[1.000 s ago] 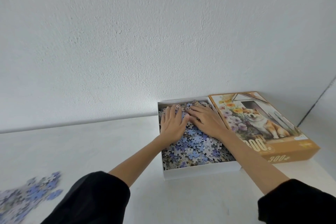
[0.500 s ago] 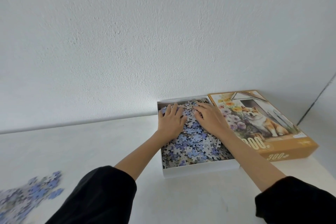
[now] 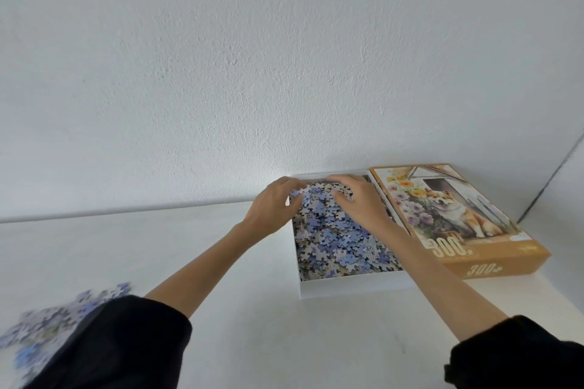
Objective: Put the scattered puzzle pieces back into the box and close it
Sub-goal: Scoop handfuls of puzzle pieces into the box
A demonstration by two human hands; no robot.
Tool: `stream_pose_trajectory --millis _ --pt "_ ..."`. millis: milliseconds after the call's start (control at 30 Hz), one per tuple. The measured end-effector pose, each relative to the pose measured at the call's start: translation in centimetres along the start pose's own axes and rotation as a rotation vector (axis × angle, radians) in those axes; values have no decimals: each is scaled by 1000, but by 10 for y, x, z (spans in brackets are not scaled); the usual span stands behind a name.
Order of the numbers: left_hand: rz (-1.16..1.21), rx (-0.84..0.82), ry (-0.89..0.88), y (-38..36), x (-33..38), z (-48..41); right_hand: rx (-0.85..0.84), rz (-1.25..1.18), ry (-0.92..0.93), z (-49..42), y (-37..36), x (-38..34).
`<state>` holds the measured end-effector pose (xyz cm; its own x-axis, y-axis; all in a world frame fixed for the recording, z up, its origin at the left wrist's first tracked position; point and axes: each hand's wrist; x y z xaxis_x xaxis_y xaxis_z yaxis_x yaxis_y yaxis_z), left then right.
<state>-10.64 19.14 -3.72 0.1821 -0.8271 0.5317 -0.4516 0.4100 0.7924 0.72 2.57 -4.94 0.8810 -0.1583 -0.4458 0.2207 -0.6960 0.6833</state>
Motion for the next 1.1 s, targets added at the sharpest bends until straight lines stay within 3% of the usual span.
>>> stream_pose_trajectory --millis 600,767,1000,1100 --pt "35 31 75 132 -130 119 -144 -152 63 -1 -124 -185" --pt "-45 -49 158 170 -190 168 -290 -165 41 25 -173 -228" --pt "-220 -160 461 205 -284 239 -588 23 10 40 -230 -262" --pt "-306 -230 444 196 -298 258 -674 99 45 41 -242 -272"
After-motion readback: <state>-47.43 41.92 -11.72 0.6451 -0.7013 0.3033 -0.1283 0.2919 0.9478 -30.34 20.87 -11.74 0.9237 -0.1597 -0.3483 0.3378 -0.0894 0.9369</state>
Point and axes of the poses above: each hand's wrist, its own z-axis away from the middle knuckle, its own y-axis out of the back of the hand, x = y × z, and after that the axes turned 15 degrees about y, right-handed
